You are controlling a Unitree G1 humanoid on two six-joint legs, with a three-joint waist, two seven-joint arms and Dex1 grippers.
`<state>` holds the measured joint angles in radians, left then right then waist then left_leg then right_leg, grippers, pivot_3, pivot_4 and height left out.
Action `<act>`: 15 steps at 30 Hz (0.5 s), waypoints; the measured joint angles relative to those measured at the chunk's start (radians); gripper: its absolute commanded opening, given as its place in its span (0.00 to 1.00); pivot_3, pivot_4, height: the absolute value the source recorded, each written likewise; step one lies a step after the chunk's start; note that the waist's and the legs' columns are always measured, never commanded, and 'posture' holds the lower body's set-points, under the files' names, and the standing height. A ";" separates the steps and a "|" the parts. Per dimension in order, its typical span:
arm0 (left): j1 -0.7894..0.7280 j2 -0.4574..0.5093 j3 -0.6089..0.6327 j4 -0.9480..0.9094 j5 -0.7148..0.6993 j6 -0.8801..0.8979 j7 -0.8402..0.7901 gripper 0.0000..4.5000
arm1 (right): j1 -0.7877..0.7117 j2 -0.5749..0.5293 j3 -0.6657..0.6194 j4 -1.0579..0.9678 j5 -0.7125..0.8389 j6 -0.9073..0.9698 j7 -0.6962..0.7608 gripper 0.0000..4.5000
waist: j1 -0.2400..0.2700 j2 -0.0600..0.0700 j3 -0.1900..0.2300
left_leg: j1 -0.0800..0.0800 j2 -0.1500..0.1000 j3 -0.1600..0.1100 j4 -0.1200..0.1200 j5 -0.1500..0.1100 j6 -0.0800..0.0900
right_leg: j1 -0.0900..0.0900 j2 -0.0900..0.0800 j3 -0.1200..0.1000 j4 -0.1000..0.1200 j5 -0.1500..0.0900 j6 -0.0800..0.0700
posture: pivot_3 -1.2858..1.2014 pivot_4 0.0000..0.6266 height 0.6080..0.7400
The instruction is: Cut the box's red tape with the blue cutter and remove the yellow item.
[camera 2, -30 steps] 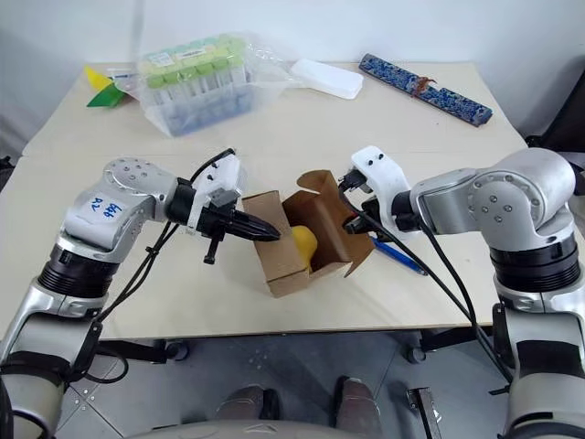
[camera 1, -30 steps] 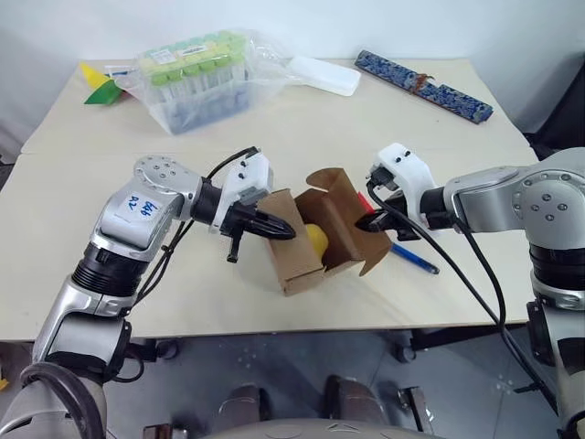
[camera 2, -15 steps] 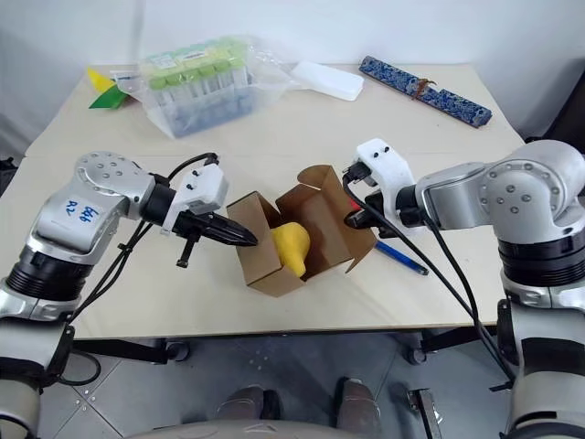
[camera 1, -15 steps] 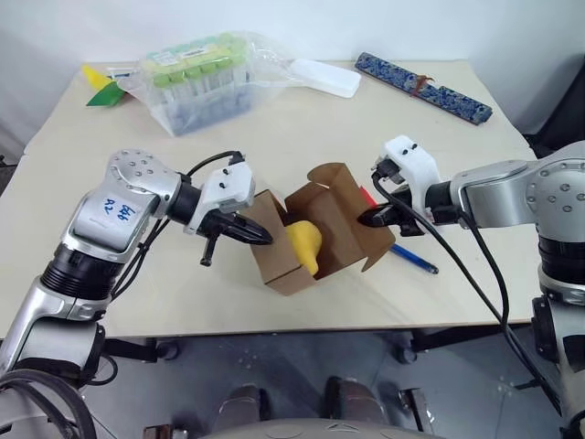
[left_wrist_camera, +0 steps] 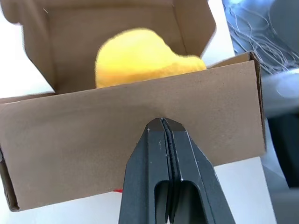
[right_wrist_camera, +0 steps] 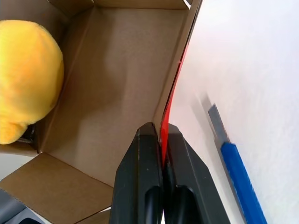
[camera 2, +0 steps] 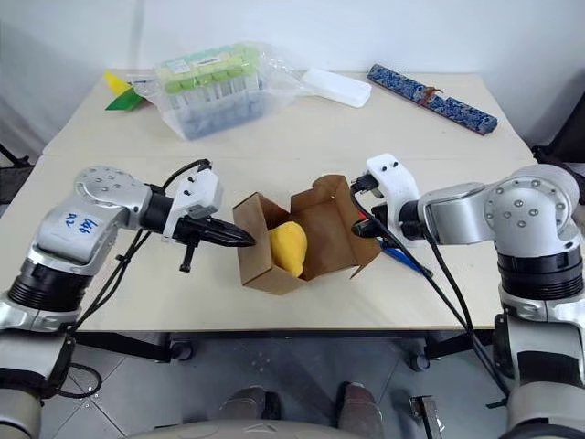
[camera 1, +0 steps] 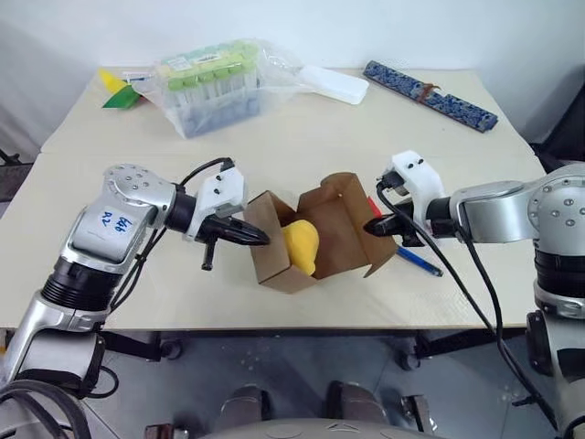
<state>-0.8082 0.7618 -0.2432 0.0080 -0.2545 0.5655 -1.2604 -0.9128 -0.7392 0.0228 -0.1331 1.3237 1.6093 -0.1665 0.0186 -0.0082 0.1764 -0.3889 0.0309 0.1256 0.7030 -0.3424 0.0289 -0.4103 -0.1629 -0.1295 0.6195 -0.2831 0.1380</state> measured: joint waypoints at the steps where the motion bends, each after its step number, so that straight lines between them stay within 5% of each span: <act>1: 0.000 -0.004 0.000 0.002 0.000 -0.003 0.005 0.00 | 0.005 0.006 -0.005 0.000 0.009 0.000 -0.013 0.00 | -0.003 0.000 0.000 | 0.000 0.000 0.000 0.000 0.000 0.000 | 0.000 0.000 0.000 0.000 0.000 0.000 | 0.52 0.24 1.00; 15: 0.019 0.015 -0.003 0.005 0.001 -0.024 0.009 0.00 | 0.020 0.017 -0.033 0.002 0.163 0.000 -0.133 0.00 | -0.025 0.005 -0.003 | 0.002 0.002 0.000 -0.003 0.000 0.000 | 0.000 0.000 0.001 0.001 0.000 -0.001 | 0.52 0.24 1.00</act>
<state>-0.7895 0.7764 -0.2466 0.0128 -0.2535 0.5413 -1.2512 -0.8932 -0.7218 -0.0101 -0.1309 1.4872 1.6091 -0.2997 -0.0064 -0.0030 0.1732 -0.3864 0.0330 0.1255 0.6996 -0.3423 0.0288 -0.4107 -0.1631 -0.1281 0.6202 -0.2830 0.1374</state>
